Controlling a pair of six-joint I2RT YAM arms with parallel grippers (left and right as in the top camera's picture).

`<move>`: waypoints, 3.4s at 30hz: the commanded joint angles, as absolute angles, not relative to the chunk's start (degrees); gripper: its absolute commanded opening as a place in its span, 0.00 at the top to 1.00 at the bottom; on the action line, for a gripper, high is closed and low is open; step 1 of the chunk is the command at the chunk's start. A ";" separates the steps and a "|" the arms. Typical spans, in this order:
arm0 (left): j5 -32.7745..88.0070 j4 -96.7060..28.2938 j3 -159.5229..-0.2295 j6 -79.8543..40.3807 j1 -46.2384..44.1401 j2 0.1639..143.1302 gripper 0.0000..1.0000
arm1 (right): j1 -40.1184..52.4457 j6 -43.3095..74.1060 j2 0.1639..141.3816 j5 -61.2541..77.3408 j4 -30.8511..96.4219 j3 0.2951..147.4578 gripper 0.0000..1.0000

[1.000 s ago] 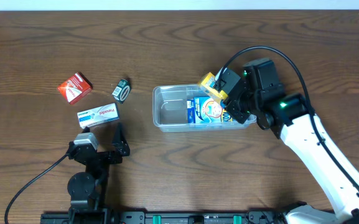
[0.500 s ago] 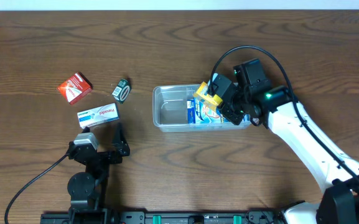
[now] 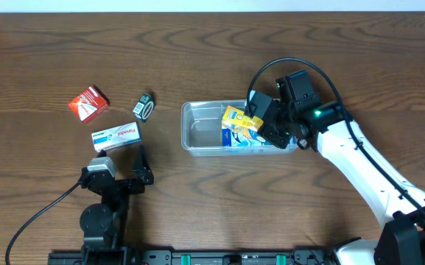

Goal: Pack container

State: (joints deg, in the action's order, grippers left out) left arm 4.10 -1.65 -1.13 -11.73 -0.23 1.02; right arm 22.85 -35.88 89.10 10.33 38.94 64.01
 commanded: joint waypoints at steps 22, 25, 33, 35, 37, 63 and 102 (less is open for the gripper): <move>4.73 -3.66 -0.23 -10.96 -0.45 1.04 0.02 | 24.95 -2.33 89.30 27.31 34.92 64.36 0.99; 4.73 -3.66 -0.23 -10.96 -0.45 1.04 0.02 | 26.50 -0.91 90.19 25.93 34.41 64.31 0.99; 4.73 -3.66 -0.23 -10.96 -0.45 1.04 0.02 | 28.14 0.89 95.81 22.65 33.65 64.31 0.99; 4.73 -3.66 -0.23 -10.96 -0.45 1.04 0.02 | 28.03 0.89 97.08 21.82 33.54 64.31 0.99; 4.73 -3.66 -0.23 -10.96 -0.45 1.04 0.02 | 28.03 1.45 97.93 20.32 33.19 64.31 0.99; 4.73 -3.66 -0.23 -10.96 -0.45 1.04 0.02 | 25.85 5.78 98.50 -2.63 33.19 64.31 0.99; 4.73 -3.66 -0.23 -10.96 -0.45 1.04 0.02 | 36.56 2.74 98.45 3.31 18.79 66.63 0.99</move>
State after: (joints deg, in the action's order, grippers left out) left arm 4.10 -1.65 -1.13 -11.75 -0.23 1.02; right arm 36.36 3.22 97.01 3.20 19.88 65.65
